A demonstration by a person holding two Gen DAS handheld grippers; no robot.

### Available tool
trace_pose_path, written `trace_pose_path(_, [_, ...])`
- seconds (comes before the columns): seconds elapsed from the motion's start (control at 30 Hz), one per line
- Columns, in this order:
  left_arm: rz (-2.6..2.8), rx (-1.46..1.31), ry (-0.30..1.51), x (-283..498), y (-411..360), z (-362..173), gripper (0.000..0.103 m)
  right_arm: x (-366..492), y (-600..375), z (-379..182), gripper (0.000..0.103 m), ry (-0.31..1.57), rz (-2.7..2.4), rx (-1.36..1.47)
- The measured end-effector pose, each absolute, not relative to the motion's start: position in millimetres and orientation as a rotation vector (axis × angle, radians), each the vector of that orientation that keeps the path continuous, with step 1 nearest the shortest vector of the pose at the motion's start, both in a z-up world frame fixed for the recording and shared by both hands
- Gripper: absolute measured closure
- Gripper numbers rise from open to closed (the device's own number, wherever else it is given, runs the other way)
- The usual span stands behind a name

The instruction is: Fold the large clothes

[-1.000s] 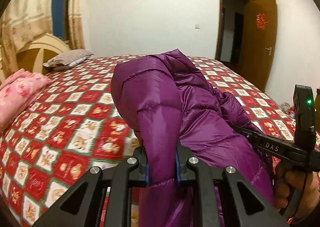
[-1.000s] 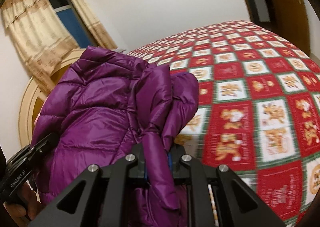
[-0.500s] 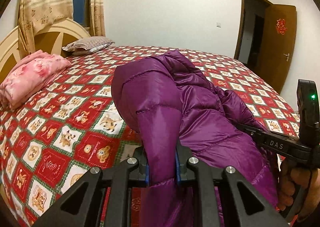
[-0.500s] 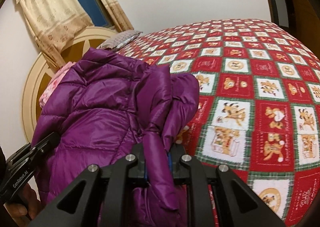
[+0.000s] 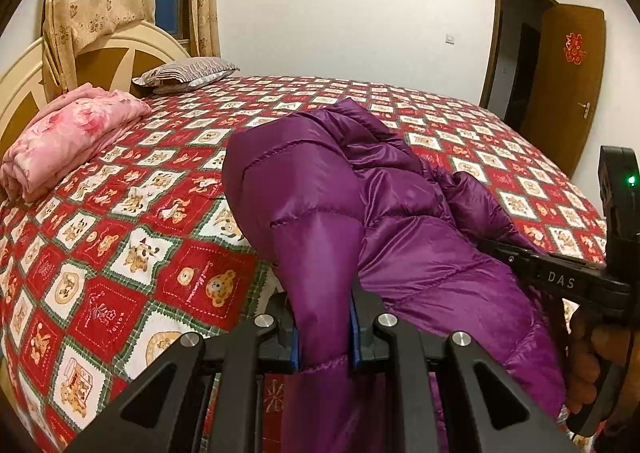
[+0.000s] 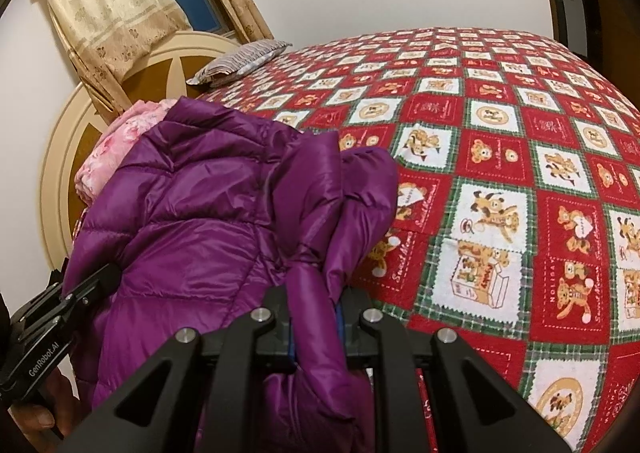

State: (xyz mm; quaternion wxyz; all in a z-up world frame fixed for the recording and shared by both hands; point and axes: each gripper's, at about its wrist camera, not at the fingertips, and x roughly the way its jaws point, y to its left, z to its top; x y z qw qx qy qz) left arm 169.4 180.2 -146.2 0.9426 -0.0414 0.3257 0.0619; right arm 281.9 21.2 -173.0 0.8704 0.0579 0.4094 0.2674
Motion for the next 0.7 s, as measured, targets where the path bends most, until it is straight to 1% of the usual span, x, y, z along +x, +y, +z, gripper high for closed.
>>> trace_pose_path(0.13, [0.138, -0.083, 0.682, 172, 183, -155, 0.080, 284, 25, -179, 0.086, 0.874, 0.556, 0.118])
trace_pose_path(0.23, [0.153, -0.087, 0.703, 174, 186, -164, 0.069, 286, 26, -183, 0.086, 0.884, 0.551, 0.112])
trace_pose_path(0.37, [0.165, -0.095, 0.717, 173, 188, -173, 0.060, 285, 27, -189, 0.086, 0.890, 0.545, 0.101])
trace_pose_path(0.43, [0.173, -0.096, 0.722, 174, 189, -176, 0.052, 285, 29, -192, 0.085, 0.893, 0.542, 0.094])
trace_pose_path(0.47, [0.177, -0.097, 0.723, 174, 189, -177, 0.049, 285, 29, -193, 0.085, 0.895, 0.540, 0.094])
trace_pose_path(0.5, [0.185, -0.098, 0.724, 175, 190, -178, 0.042, 285, 29, -194, 0.084, 0.897, 0.538, 0.094])
trace_pose_path(0.53, [0.203, -0.094, 0.725, 175, 192, -179, 0.032, 285, 29, -195, 0.084, 0.901, 0.537, 0.095])
trace_pose_path(0.57, [0.220, -0.091, 0.726, 176, 193, -180, 0.027, 286, 29, -196, 0.083, 0.904, 0.536, 0.097])
trace_pose_path(0.6, [0.237, -0.092, 0.725, 177, 195, -180, 0.020, 286, 29, -197, 0.082, 0.908, 0.535, 0.099])
trace_pose_path(0.63, [0.246, -0.102, 0.727, 177, 198, -182, 0.015, 287, 28, -199, 0.080, 0.912, 0.531, 0.102])
trace_pose_path(0.7, [0.249, -0.128, 0.734, 178, 204, -186, 0.011, 288, 27, -201, 0.077, 0.917, 0.525, 0.110])
